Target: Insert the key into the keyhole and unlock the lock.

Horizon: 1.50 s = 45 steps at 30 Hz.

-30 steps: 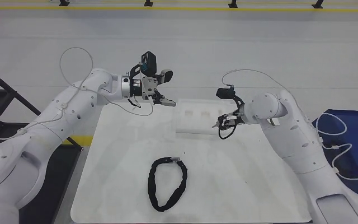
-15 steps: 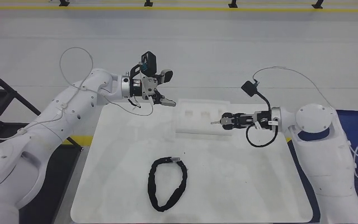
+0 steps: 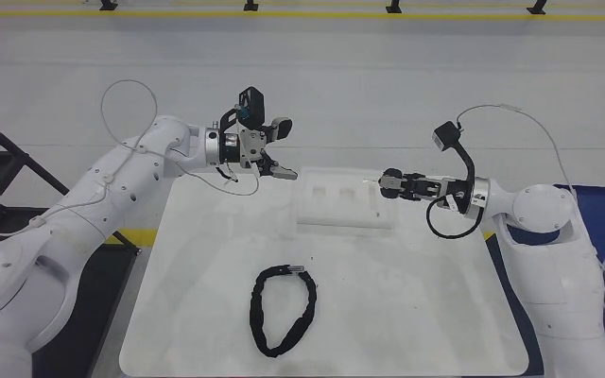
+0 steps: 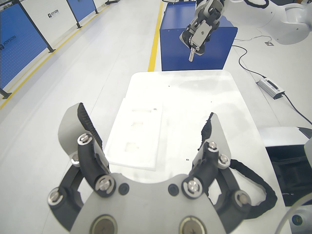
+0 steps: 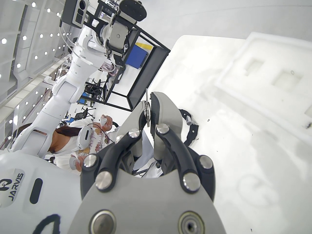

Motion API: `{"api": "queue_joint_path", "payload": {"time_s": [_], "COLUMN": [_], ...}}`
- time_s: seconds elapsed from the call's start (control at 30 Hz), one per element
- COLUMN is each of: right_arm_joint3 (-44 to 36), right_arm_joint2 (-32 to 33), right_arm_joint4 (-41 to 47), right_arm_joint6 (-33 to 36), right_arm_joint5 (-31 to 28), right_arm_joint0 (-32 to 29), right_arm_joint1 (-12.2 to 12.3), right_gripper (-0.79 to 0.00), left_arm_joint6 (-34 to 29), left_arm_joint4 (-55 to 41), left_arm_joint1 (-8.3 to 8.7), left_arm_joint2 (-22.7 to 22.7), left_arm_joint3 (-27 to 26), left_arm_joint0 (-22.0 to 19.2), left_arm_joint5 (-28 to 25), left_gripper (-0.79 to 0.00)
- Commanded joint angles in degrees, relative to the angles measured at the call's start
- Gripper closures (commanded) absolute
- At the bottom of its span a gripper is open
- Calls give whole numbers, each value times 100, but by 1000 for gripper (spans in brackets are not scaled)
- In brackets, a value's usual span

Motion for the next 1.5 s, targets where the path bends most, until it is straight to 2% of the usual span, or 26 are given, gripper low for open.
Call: {"api": "queue_joint_path", "payload": {"time_s": [0.0, 0.1, 0.23, 0.43, 0.7, 1.07, 1.47], "right_arm_joint3": [0, 0, 0, 0, 0, 0, 0], "right_arm_joint2": [0, 0, 0, 0, 0, 0, 0], "right_arm_joint4": [0, 0, 0, 0, 0, 0, 0], "right_arm_joint6": [-1, -1, -1, -1, -1, -1, -1], "right_arm_joint5": [0, 0, 0, 0, 0, 0, 0], "right_arm_joint0": [0, 0, 0, 0, 0, 0, 0], "right_arm_joint1": [0, 0, 0, 0, 0, 0, 0], "right_gripper": [0, 0, 0, 0, 0, 0, 0], "left_arm_joint6": [0, -369, -421, -471, -722, -851, -878], "left_arm_joint4": [0, 341, 597, 819, 1312, 2004, 2004], "left_arm_joint1": [0, 11, 42, 39, -81, -221, -223], "left_arm_joint2": [0, -24, -101, -118, -53, 0, 0], "left_arm_joint3": [0, -217, -361, -264, -127, -185, -182], "left_arm_joint0": [0, 121, 393, 921, 1452, 1884, 1899], "left_arm_joint5": [0, 221, 188, 1, 0, 0, 0], "left_gripper": [-785, -785, -785, -785, -785, -785, -785]}}
